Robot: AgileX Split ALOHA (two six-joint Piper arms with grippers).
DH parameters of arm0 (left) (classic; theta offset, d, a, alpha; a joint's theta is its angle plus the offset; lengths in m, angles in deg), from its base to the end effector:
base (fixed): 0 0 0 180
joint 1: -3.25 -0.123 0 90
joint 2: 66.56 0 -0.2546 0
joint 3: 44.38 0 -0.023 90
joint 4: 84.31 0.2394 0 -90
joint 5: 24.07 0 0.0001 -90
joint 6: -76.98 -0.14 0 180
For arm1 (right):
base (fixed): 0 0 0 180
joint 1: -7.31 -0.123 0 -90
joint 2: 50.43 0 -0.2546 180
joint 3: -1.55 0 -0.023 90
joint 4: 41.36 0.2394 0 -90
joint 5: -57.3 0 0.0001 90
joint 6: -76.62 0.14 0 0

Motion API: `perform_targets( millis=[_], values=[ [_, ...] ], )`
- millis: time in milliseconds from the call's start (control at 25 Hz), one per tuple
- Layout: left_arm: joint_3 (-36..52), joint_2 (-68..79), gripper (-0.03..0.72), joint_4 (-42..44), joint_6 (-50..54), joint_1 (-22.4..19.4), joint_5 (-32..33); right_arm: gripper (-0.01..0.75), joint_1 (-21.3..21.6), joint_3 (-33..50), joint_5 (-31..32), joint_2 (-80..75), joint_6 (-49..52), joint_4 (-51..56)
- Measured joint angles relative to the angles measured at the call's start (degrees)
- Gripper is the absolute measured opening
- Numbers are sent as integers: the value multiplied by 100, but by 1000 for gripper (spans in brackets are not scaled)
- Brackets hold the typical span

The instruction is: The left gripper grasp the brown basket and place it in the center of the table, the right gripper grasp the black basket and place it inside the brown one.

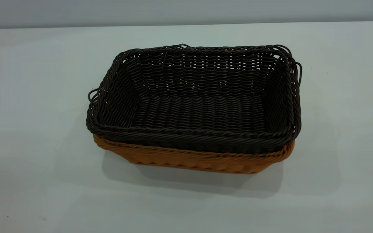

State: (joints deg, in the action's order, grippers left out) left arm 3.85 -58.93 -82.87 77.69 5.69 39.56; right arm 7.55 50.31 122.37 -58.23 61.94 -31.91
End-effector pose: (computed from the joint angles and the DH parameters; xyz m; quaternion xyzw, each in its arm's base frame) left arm 0.0548 0.0008 0.2412 0.0122 0.8636 -0.0013 0.5040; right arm 0.0531 0.0206 0.2366 -0.1154 0.8624 0.0184 0.4925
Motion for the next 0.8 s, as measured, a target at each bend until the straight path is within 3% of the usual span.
perform_targets(
  millis=[280,800],
  values=[
    [0,0,549,0,0,0,0,592,12,34,-84,0,1002,-702],
    [0,0,549,0,0,0,0,592,12,36,-88,0,1073,-723]
  ],
)
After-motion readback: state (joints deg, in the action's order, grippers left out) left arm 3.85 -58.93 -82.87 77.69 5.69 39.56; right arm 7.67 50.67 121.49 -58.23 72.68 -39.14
